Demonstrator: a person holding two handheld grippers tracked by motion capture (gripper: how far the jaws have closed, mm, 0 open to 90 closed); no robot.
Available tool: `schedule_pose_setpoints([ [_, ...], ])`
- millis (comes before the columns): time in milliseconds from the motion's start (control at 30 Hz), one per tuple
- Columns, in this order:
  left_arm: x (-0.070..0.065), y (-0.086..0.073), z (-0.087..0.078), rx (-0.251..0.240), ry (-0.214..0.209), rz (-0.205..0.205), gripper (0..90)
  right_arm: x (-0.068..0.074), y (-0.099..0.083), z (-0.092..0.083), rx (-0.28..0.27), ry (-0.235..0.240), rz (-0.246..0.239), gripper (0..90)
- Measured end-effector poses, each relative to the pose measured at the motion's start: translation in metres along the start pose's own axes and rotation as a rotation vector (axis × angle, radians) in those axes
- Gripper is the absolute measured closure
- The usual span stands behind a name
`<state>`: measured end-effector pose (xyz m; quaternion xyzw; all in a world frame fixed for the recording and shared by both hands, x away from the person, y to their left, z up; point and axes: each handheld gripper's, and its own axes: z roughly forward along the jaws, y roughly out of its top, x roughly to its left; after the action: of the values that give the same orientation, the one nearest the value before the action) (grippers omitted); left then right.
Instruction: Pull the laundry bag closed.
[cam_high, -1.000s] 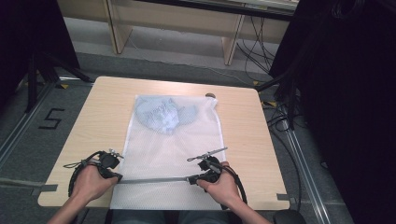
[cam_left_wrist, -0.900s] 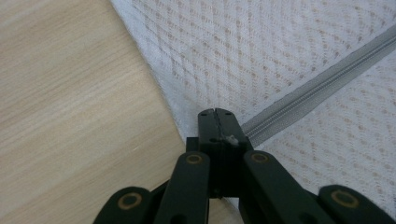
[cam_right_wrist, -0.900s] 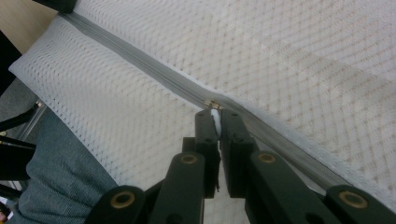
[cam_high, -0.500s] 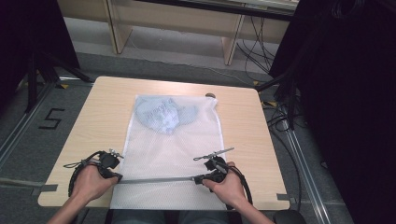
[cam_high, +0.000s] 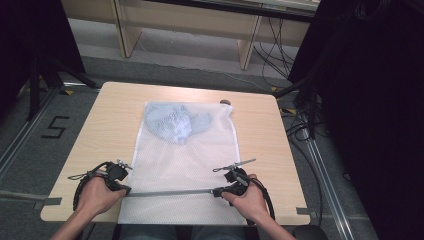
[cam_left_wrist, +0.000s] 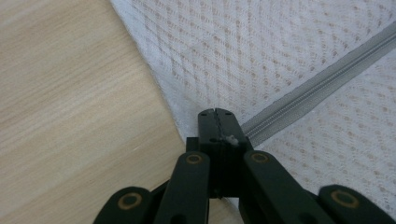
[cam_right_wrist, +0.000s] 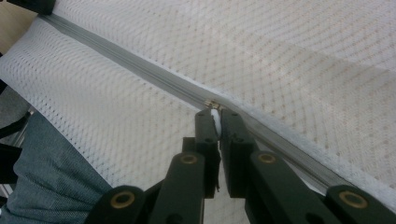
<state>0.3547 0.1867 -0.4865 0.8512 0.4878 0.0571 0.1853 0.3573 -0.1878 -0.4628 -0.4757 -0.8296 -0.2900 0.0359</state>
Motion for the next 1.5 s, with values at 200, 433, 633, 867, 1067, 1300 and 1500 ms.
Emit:
schedule_pose_setpoints([
  [200, 0.0, 0.0, 0.0, -0.001, 0.0, -0.001, 90.0, -0.004, -0.003, -0.003, 0.013, -0.008, 0.022, 87.1],
  [433, 0.0, 0.0, 0.0, 0.001, -0.001, 0.0, 90.0, -0.007, -0.005, -0.006, 0.016, -0.008, 0.026, 87.1],
  [633, 0.0, 0.0, 0.0, 0.001, 0.0, -0.001, 90.0, -0.011, -0.008, -0.009, 0.007, -0.019, 0.034, 87.1],
  [867, 0.0, 0.0, 0.0, 0.0, -0.001, 0.0, 90.0, -0.015, -0.01, -0.012, -0.001, -0.011, 0.03, 87.1],
  [1067, -0.001, 0.0, 0.001, -0.008, -0.002, -0.011, 90.0, -0.019, -0.012, -0.014, 0.001, -0.012, 0.046, 87.1],
  [1300, 0.0, 0.0, 0.0, -0.006, -0.003, -0.009, 90.0, -0.022, -0.015, -0.018, -0.006, -0.026, 0.055, 87.1],
  [1500, 0.0, 0.0, 0.0, -0.005, -0.005, -0.008, 90.0, -0.022, -0.016, -0.02, 0.003, -0.021, 0.09, 87.1],
])
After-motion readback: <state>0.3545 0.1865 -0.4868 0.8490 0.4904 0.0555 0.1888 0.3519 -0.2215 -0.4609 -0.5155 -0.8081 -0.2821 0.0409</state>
